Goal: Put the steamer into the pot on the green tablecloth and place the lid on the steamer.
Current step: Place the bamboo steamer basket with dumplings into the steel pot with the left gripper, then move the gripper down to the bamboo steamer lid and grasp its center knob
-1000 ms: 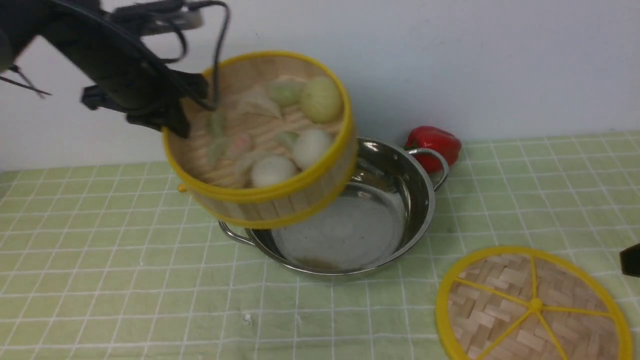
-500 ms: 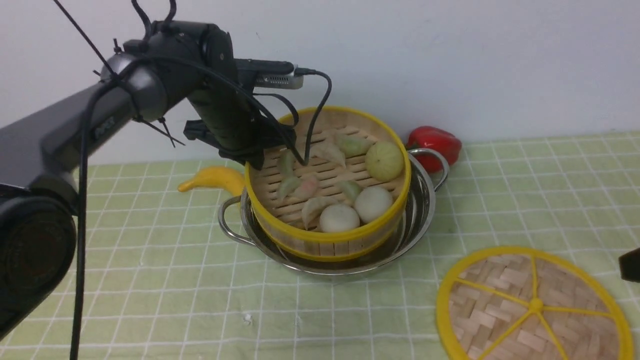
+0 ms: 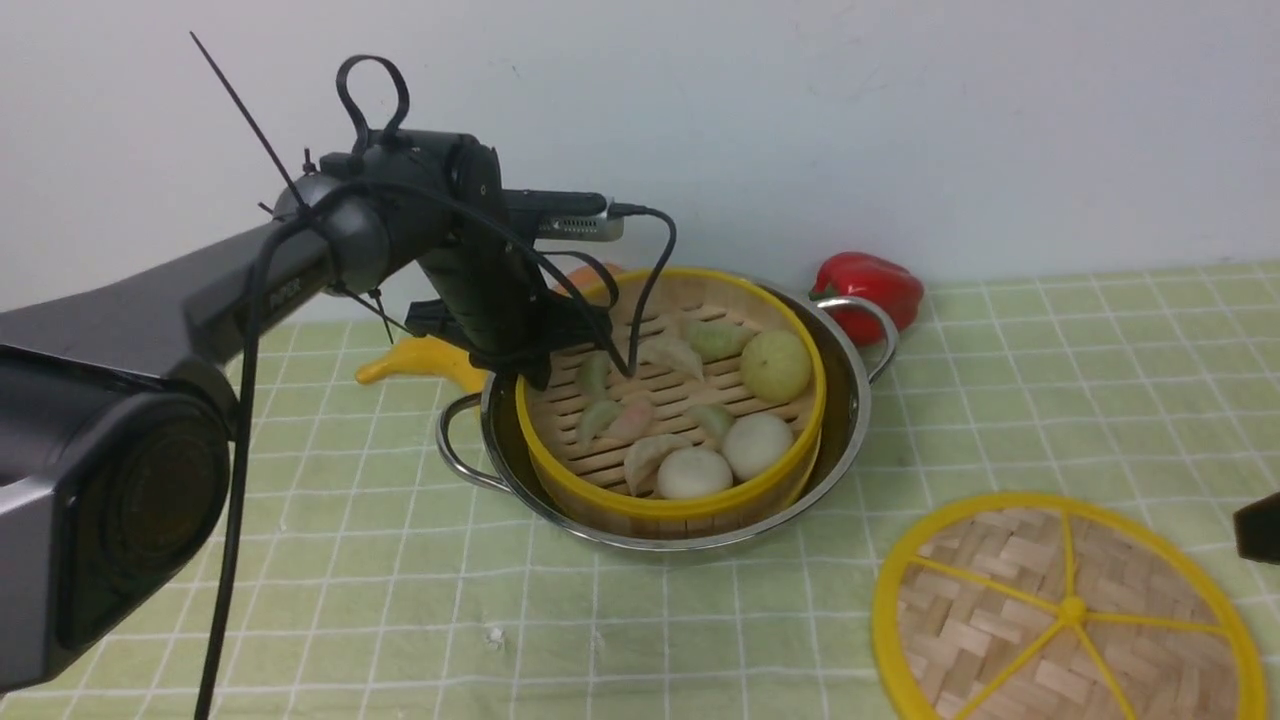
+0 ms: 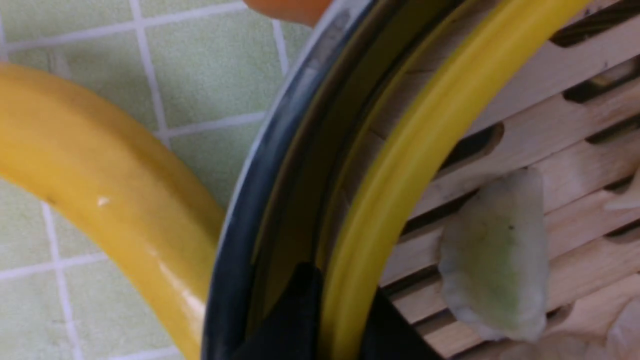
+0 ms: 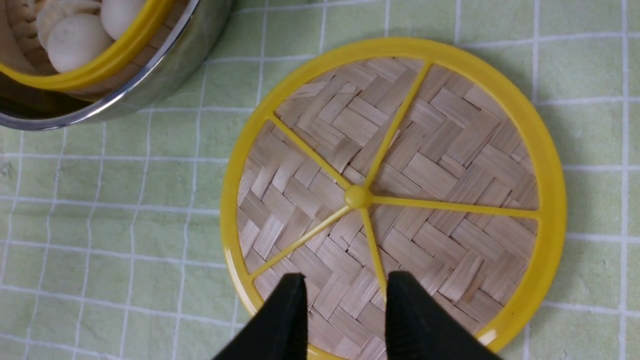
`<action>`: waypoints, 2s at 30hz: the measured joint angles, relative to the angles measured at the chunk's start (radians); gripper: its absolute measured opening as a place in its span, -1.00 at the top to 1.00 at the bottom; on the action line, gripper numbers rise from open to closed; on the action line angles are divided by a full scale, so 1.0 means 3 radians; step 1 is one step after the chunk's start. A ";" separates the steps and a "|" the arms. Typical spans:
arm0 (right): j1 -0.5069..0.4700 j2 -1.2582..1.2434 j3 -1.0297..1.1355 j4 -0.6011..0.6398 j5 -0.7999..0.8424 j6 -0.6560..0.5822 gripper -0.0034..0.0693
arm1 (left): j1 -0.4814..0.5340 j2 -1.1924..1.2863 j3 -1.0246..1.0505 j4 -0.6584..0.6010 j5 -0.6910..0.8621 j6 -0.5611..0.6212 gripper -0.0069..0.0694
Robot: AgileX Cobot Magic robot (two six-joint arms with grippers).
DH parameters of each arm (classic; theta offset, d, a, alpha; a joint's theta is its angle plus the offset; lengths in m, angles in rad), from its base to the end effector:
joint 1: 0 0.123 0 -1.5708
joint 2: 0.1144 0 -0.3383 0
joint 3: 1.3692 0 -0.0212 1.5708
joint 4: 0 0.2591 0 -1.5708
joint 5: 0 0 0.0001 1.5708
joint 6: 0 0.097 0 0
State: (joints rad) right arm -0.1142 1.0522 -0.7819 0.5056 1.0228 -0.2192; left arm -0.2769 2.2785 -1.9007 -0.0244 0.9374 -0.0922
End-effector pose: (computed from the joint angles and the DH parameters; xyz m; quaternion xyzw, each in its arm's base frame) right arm 0.1655 0.0214 0.3273 0.0393 0.9555 0.2012 0.2120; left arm 0.5138 -0.1480 0.2080 0.0854 0.9816 -0.0420 0.1656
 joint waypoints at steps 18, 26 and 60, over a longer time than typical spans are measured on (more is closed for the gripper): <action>0.0000 0.0002 0.0000 0.0184 0.0018 -0.0055 0.25 | 0.0000 -0.0116 -0.0923 0.0291 0.0827 -0.0004 -0.30; 0.0319 0.0064 0.0000 0.1104 -0.0089 -0.0647 0.25 | 0.0000 -0.0512 -0.1292 0.0338 0.0914 0.0019 -0.14; 0.1637 0.1758 -0.0362 -0.1997 -0.0753 0.1412 0.25 | -0.0010 -0.5310 0.4153 -0.0982 -0.1623 0.1295 0.88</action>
State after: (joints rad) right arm 0.3768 1.5795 -0.8906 -0.0936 0.7967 0.2044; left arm -0.2799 0.6856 -0.6547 -0.3190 0.4504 0.2963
